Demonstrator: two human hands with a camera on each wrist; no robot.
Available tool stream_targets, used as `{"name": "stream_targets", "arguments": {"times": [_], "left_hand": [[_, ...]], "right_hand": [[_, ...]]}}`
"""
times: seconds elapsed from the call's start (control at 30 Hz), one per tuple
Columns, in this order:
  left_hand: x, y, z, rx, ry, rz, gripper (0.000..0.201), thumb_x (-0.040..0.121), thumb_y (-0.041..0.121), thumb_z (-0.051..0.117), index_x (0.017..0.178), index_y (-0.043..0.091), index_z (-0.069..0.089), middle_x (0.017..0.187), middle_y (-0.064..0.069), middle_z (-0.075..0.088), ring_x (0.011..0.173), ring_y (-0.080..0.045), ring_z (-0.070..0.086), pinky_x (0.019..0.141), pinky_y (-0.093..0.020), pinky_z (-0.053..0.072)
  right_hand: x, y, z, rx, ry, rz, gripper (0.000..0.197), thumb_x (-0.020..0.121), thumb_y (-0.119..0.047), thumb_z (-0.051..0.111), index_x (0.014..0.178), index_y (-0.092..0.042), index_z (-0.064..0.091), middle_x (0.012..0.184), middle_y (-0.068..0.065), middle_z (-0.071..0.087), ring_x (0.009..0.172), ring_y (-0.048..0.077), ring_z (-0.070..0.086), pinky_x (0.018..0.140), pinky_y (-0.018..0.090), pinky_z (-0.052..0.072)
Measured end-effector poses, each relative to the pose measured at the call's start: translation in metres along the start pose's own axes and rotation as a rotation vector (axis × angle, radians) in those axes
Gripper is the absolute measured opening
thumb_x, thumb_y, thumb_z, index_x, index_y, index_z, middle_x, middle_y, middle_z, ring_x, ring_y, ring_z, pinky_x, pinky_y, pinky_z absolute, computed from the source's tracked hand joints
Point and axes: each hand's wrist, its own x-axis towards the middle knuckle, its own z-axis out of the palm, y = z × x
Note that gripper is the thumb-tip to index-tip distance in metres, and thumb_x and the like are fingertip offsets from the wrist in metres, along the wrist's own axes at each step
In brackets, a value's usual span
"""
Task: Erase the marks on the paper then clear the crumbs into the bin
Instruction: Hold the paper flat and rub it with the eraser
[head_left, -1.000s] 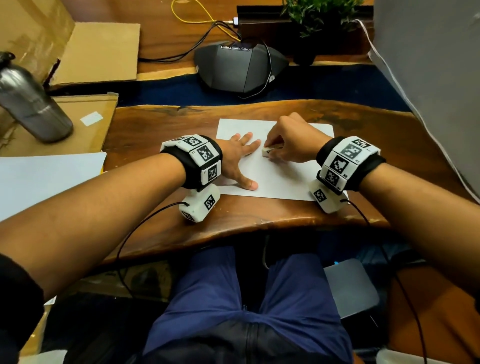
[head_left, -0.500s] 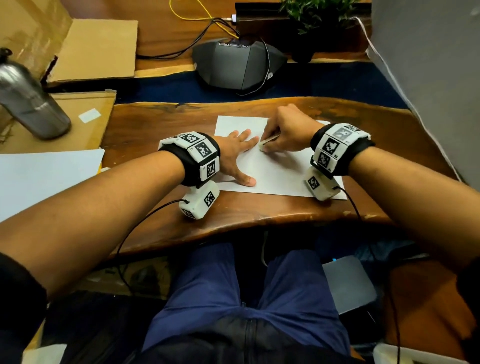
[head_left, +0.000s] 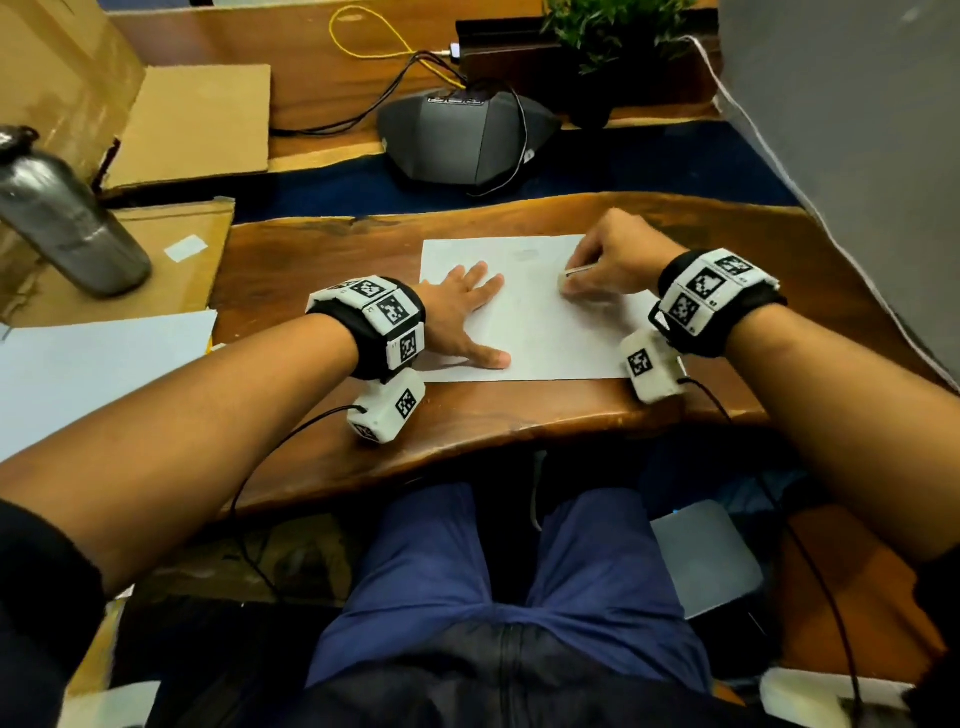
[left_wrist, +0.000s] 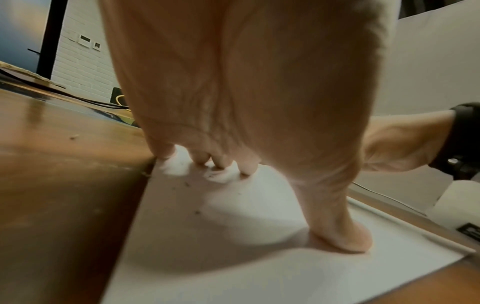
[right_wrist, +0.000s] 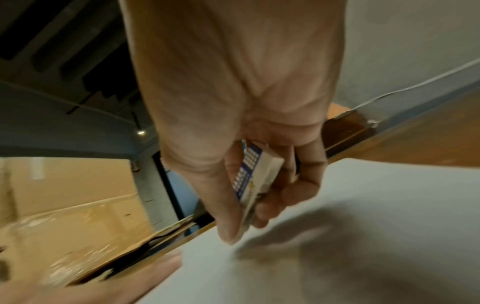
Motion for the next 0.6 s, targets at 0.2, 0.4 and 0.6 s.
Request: {"name": "stream_targets", "arguments": {"times": [0.2, 0.4, 0.6], "left_hand": [[-0.032, -0.013, 0.017, -0.009, -0.022, -0.115, 0.126, 0.065, 0.087, 0.039, 0.153, 0.021, -0.022, 0.159, -0.001, -0.029, 0.150, -0.023, -0.017, 0.123, -0.043, 0.000], [-0.055, 0.008, 0.015, 0.167, 0.019, -0.283, 0.135, 0.064, 0.094, 0.036, 0.154, 0.007, -0.014, 0.161, -0.016, -0.019, 0.149, -0.035, -0.013, 0.121, -0.048, -0.005], [-0.019, 0.090, 0.017, 0.204, 0.007, 0.250, 0.109, 0.083, 0.079, 0.038, 0.155, 0.016, -0.015, 0.162, -0.003, -0.023, 0.150, -0.023, -0.016, 0.121, -0.049, -0.007]], "right_hand": [[-0.009, 0.021, -0.006, 0.205, -0.042, 0.118, 0.019, 0.079, -0.025, 0.084, 0.091, -0.011, 0.080, 0.089, 0.008, 0.077, 0.075, 0.015, 0.066, 0.081, 0.035, 0.059], [-0.005, 0.019, -0.007, 0.235, -0.071, 0.146, 0.020, 0.077, -0.025, 0.086, 0.089, -0.011, 0.080, 0.090, 0.012, 0.076, 0.075, 0.018, 0.066, 0.083, 0.037, 0.060], [-0.003, 0.020, -0.007, 0.253, -0.071, 0.162, 0.020, 0.077, -0.021, 0.086, 0.089, -0.007, 0.079, 0.082, 0.012, 0.074, 0.074, 0.020, 0.065, 0.084, 0.040, 0.060]]}}
